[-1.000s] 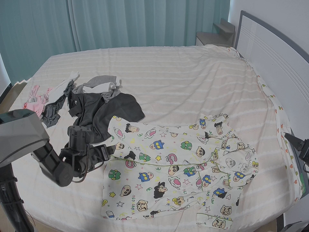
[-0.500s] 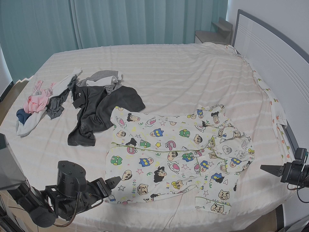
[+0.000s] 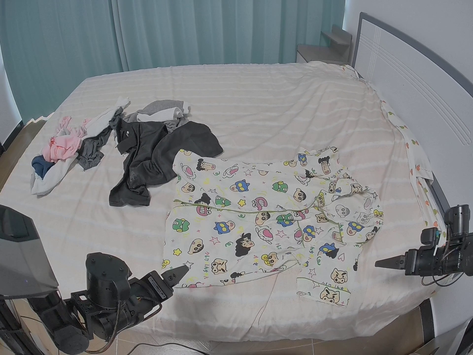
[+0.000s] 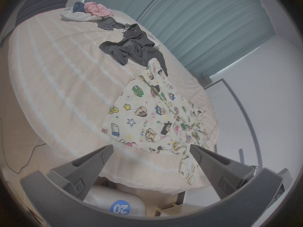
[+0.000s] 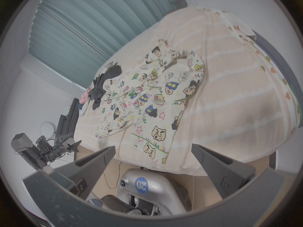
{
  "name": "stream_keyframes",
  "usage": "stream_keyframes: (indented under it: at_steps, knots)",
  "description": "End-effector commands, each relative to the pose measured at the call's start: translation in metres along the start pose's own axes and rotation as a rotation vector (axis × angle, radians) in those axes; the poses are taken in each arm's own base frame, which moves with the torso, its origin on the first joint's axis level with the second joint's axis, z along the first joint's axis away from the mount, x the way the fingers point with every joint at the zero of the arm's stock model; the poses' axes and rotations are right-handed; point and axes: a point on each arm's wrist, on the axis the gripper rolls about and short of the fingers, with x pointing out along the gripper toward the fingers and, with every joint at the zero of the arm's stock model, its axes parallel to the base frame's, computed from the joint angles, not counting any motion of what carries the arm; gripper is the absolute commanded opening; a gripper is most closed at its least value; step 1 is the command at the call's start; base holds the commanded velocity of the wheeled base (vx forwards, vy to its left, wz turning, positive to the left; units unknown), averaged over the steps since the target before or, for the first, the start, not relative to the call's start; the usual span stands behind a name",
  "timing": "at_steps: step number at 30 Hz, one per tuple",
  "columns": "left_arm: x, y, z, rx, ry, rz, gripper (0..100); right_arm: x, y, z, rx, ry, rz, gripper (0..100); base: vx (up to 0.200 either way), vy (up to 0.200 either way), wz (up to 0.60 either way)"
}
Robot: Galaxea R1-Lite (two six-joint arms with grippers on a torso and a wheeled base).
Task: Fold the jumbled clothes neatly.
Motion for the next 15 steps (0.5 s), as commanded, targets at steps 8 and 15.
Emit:
stream_keyframes:
  at_steps: [8, 15]
  knots:
    - [0.021, 0.032, -0.019, -0.050, 0.044, 0.062, 100, 0.094, -0.044, 0.009, 0.051, 0.203, -0.046, 100, 0.000, 0.000, 0.00]
    - [0.019, 0.029, -0.017, -0.075, 0.045, 0.038, 100, 0.117, -0.039, 0.011, 0.016, 0.223, -0.033, 100, 0.000, 0.000, 0.00]
